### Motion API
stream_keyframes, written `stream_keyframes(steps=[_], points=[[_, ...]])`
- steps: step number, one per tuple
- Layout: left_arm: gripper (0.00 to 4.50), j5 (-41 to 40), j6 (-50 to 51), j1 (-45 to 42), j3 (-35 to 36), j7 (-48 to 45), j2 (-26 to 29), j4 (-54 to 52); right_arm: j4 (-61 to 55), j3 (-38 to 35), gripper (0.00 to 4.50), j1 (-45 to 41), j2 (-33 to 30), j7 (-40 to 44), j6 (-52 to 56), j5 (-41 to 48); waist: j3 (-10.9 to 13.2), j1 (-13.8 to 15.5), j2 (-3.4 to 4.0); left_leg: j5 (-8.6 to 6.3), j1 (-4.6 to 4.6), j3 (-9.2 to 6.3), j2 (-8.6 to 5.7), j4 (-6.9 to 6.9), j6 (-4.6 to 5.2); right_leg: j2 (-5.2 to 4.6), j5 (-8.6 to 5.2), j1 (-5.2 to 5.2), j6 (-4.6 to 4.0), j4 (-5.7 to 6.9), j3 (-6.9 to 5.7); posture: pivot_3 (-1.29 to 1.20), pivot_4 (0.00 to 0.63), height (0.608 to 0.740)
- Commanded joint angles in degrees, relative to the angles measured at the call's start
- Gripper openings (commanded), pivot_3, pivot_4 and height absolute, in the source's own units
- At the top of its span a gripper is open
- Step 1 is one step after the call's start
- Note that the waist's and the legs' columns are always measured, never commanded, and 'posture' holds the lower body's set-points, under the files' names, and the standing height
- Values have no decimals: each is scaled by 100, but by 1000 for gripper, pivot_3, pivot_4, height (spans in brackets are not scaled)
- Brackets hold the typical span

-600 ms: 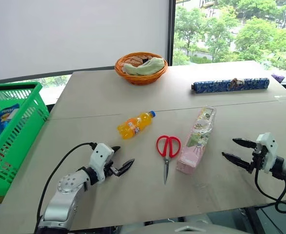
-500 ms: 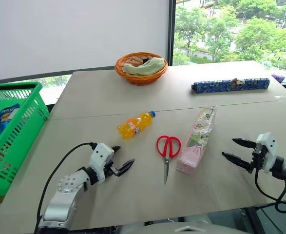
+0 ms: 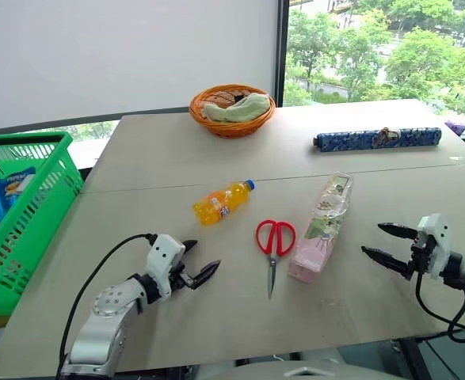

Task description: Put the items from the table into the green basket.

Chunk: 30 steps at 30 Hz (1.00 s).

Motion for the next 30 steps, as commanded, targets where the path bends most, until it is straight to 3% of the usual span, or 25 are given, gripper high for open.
stream_keyframes(steps=[1,5,11,17,22,26,30], points=[[4469,-48,142,108,-79,-115,72,-209,-250,-136,4500,4,-57,68,-67,135,0,5,0,0,0,0,0,0,0,0,0,0,0,0,0,-205,0,740],[4469,0,544,8,-200,22,133,-637,-1011,-158,4500,224,-282,271,224,377,4,41,6,0,0,0,0,0,0,0,0,0,0,0,0,-202,0,740],[4469,178,1923,-940,-707,720,-11,-1325,-3338,-555,4500,744,-1120,427,2036,2024,16,235,-1,0,-6,-6,0,9,0,-1,0,-1,1,5,-5,-233,0,740],[4469,136,3452,-2221,-1273,1199,-486,-1371,-4626,-609,4500,-166,-1501,-425,3112,3403,31,224,-36,-1,-18,-5,-1,27,2,0,1,-2,1,3,-4,-279,0,740],[4469,486,4804,-3132,-1877,1826,-811,-1360,-4971,-472,4500,-512,-1683,-883,3264,3101,42,232,-69,11,-30,-11,-3,31,30,4,1,-1,2,-1,-9,-294,0,740],[4469,450,5746,-3416,-1721,2375,-1407,-1355,-4954,-498,4500,-450,-1952,-921,3399,2848,45,219,-73,4,-36,-3,-6,34,49,6,-2,0,8,-7,-5,-305,0,740],[4469,560,6198,-3412,-1810,2641,-1540,-1299,-4989,-431,4500,-581,-2184,-1143,3627,2655,53,176,-76,4,-34,-5,-5,35,50,14,-3,-1,10,-3,-4,-304,0,740]])
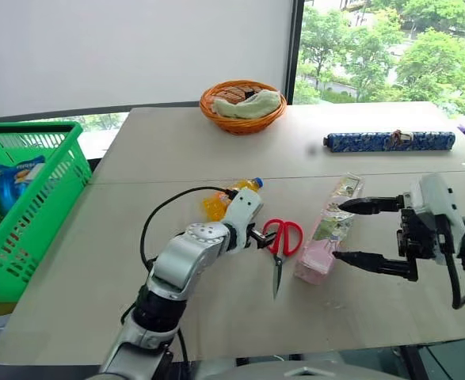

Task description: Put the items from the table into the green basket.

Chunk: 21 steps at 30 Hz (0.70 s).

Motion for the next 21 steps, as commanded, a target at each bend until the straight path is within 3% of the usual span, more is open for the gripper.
stream_keyframes(steps=[1,3,6,13,14,21], points=[[4469,85,328,-57,52,248,-52,-110,-123,-23,4500,-235,-244,-161,186,-78,1,-26,3,0,1,-1,0,0,0,0,0,0,0,1,0,-303,0,740],[4469,76,456,-55,53,305,-47,-58,-132,15,4500,-419,-291,-318,348,-18,1,-53,2,0,6,-1,0,1,-1,0,0,3,0,3,0,-305,0,740],[3635,107,430,-21,62,346,14,66,-190,63,4500,-504,-268,-353,338,-109,-1,-94,-1,0,7,0,0,7,-1,-2,1,8,0,2,1,-312,0,740],[194,201,296,-50,162,461,-114,409,-204,-102,4500,-403,-250,-356,261,-216,-2,-116,-1,0,8,-1,0,7,-2,-3,1,8,0,2,1,-329,0,740],[16,206,233,-72,151,459,-144,434,-187,-95,4500,-394,-238,-361,232,-258,-3,-131,0,0,11,0,0,7,-2,-3,1,9,0,2,1,-331,0,740],[16,300,-303,-25,215,624,-419,673,-136,-154,4500,-311,-187,-343,153,-386,-8,-111,8,-1,15,0,-1,17,-3,-9,1,16,0,1,2,-341,0,740]])
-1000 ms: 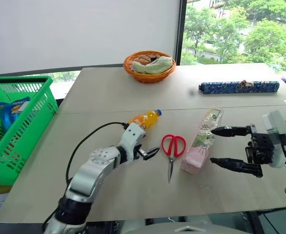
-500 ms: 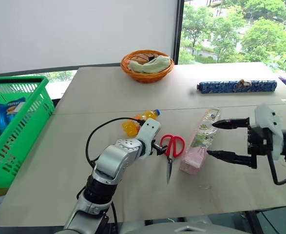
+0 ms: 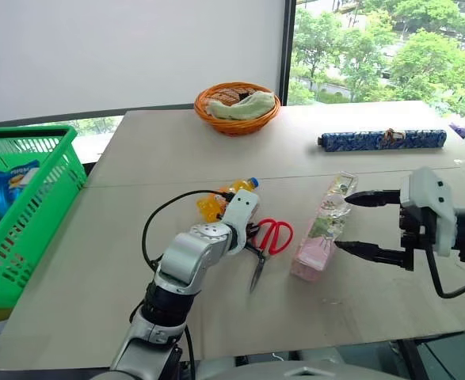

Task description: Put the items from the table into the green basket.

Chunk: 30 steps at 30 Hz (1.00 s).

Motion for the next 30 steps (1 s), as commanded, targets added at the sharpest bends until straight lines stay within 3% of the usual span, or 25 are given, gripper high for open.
stream_keyframes(steps=[1,10,16,21,25,28,30], points=[[16,159,-272,78,-68,128,-1,173,-9,-275,4500,8,26,0,-177,-107,0,-3,-1,0,0,1,-1,1,0,-2,0,0,0,0,0,-343,0,740],[16,-76,-1726,-277,336,-107,-388,82,-20,-202,4500,15,214,-115,-251,-164,7,-16,-6,-3,-11,1,-1,3,-6,-4,1,-6,0,-2,0,-354,0,740],[16,-396,-2417,-1153,1350,-5,-719,341,95,-171,4500,-297,597,-383,-298,-88,17,-65,-19,0,-19,3,-2,2,3,1,2,-10,2,-4,-1,-353,0,740],[16,-546,-3317,-2639,3271,1656,-735,1559,454,-74,4500,-835,1025,-721,-480,-315,47,-194,-45,1,-14,-2,1,3,5,20,3,-8,6,7,1,-330,0,740],[16,-212,-4374,-3837,3850,2827,-406,3370,592,195,4500,-1020,1207,-732,-636,-532,54,-166,-66,1,-14,-16,1,4,5,38,9,-7,18,-1,9,-302,0,740],[1082,-146,-4885,-4586,4133,3431,-120,5117,659,361,4500,-1165,1373,-739,-745,-647,56,-87,-71,1,-23,-17,-5,5,4,30,11,-8,29,-7,7,-290,0,740],[2031,-130,-5154,-4863,4103,3396,1,5894,682,417,4500,-1229,1441,-727,-787,-688,56,-83,-72,6,-26,-15,-17,4,-4,13,8,-12,38,-7,6,-305,0,740]])
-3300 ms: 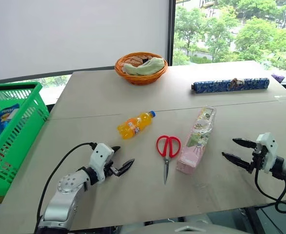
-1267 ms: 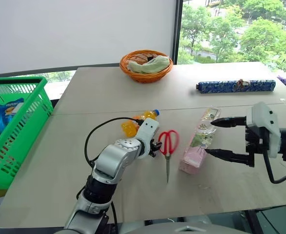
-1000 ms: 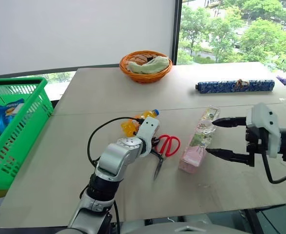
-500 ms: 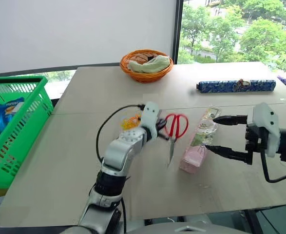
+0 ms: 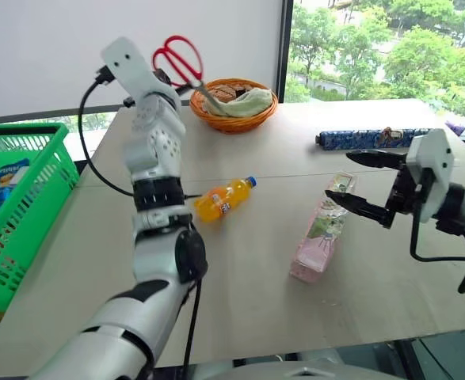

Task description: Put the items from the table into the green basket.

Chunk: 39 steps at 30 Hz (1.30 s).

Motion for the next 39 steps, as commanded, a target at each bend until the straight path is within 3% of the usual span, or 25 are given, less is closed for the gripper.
stream_keyframes(steps=[1,3,7,11,16,19,24,27,30,35,39], points=[[2527,35,-518,-383,-102,-56,94,1141,-25,-43,4500,-204,58,-12,-182,-65,1,-1,-2,0,-1,0,-6,0,1,-7,-2,-1,4,1,-3,-305,0,740],[3454,70,-540,-356,-335,-359,52,1252,-34,-88,4500,-213,66,-3,-163,-43,10,-11,-16,-2,-6,2,-17,0,3,-20,-6,-4,12,1,-4,-313,0,740],[3454,-191,-121,284,-792,-1395,-218,445,-135,-208,4500,-86,85,-88,-121,10,15,-81,-24,-1,-27,0,-18,4,1,-23,-6,-19,12,-1,-6,-328,0,740],[3454,-681,991,1717,-1924,-3051,-199,-1826,-207,-316,4500,191,91,-135,-137,-12,14,-230,-16,2,-15,1,-17,-5,-7,-19,-7,-15,10,0,-1,-331,0,740],[3454,-1044,2488,3377,-3302,-4590,1082,-4097,-208,-330,4500,575,44,-25,-242,-139,17,-457,-5,9,10,4,-12,-7,-19,-14,-7,-1,9,10,11,-320,0,740],[3454,-1162,2652,3911,-3201,-4782,1518,-4673,-155,-311,4500,654,81,8,-266,-148,17,-514,4,13,27,1,-11,-7,-26,-14,-5,12,7,21,10,-320,0,740],[3454,-2129,2395,5332,-3024,-6460,2556,-6298,-96,-222,4500,732,134,91,-347,-190,12,-509,11,7,39,-3,-10,-4,-45,-18,-2,24,2,21,11,-305,0,740],[3454,-2203,2201,5823,-2472,-6832,3111,-6197,-35,-208,4500,808,140,187,-424,-239,14,-441,14,7,34,-8,-10,-5,-42,-21,-3,21,0,17,8,-285,0,740],[3454,-1158,1347,5380,-2277,-6524,3687,-4778,21,-171,4500,890,154,329,-446,-204,14,-310,21,8,36,-15,-10,-5,-46,-21,-3,20,-4,18,-2,-266,0,740],[3454,-814,562,3983,-2276,-6497,3523,-3265,90,-5,4500,978,136,489,-435,-270,13,-22,15,0,26,-19,-11,-1,-30,-23,7,13,-15,13,-11,-241,0,740],[3454,-391,900,3273,-3241,-7015,3370,-2685,149,144,4500,905,175,481,-514,-434,9,83,15,3,14,-1,-20,-1,-7,-37,11,4,-6,2,1,-256,0,740]])
